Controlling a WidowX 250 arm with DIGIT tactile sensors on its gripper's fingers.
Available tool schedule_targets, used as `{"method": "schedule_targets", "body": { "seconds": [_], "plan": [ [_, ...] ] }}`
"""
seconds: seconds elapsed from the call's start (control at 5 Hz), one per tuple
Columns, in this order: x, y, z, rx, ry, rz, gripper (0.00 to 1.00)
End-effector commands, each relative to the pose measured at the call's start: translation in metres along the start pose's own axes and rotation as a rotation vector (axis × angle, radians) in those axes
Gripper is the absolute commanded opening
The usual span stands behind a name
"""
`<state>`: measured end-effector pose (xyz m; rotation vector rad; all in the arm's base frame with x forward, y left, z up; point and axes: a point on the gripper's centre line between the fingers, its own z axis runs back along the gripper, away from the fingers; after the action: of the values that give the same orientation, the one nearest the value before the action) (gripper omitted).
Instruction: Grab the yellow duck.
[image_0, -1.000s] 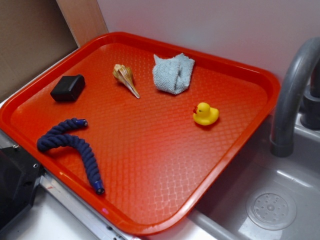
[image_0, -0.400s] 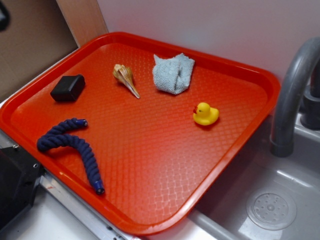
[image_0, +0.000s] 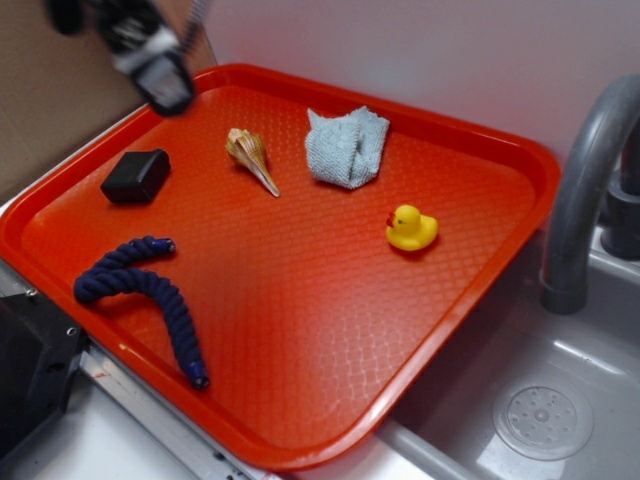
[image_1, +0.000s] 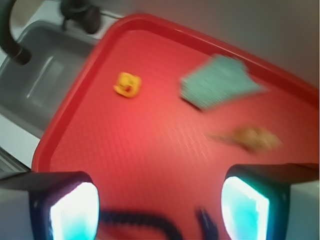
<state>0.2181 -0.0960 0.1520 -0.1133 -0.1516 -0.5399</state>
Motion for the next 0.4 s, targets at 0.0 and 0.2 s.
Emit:
{"method": "schedule_targets", "body": {
  "seconds": [0.0,0.2],
  "plan": [
    [0.050,-0.026,-0.048,-0.066,0.017,-0.176,1.00],
    [0.064,-0.025,-0.066,-0.064,0.053,-0.204,1.00]
  ]
}}
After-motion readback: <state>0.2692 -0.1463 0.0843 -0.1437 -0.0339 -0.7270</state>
